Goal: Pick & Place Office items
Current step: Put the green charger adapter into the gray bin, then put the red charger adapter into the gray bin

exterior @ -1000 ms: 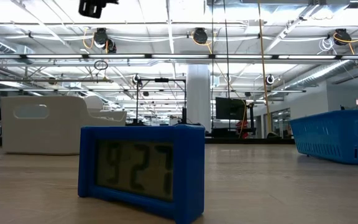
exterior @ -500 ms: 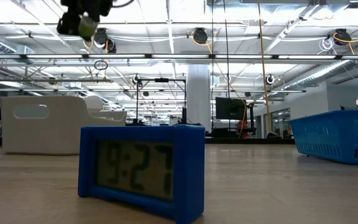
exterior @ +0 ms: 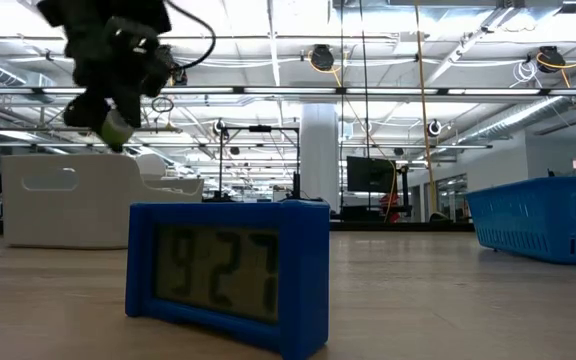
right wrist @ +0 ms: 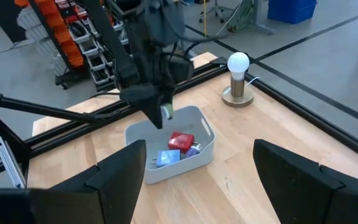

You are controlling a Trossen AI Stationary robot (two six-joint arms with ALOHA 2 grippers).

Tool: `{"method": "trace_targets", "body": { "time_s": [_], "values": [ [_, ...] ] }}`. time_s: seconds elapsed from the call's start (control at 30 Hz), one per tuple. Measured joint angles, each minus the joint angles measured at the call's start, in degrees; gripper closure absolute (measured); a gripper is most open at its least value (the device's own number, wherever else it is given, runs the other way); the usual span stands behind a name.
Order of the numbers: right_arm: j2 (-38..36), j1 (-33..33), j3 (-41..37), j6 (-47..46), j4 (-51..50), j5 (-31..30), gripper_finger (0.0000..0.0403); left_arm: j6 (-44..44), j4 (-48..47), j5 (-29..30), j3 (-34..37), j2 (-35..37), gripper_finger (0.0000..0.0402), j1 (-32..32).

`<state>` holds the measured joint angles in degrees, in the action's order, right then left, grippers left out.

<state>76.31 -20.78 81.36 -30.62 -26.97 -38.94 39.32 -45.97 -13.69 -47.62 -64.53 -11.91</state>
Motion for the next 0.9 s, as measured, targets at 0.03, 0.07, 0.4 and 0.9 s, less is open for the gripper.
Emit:
{"method": "trace_targets", "body": {
  "time_s": [0.03,0.07,0.4,0.9],
  "values": [
    [0.0,0.0,0.0,0.3,0.1,0.0,0.0112,0.2,1.0,0.8,1.4,0.1,0.0169,0.1],
    [0.0,0.0,0.0,0.6,0.2,0.0,0.0112,0.4,2.7,1.4,2.4,0.1,0.0169,0.1],
    [0.0,0.0,0.0,1.6,1.9,0.0,0.0112,1.1,8.9,4.8,8.8,0.4,0.0132,0.2],
    [1.1,0.0,0.0,1.2,2.5,0.2,0.0112,6.1,15.6,1.5,8.8,0.7,0.0126,0.2]
  ]
}}
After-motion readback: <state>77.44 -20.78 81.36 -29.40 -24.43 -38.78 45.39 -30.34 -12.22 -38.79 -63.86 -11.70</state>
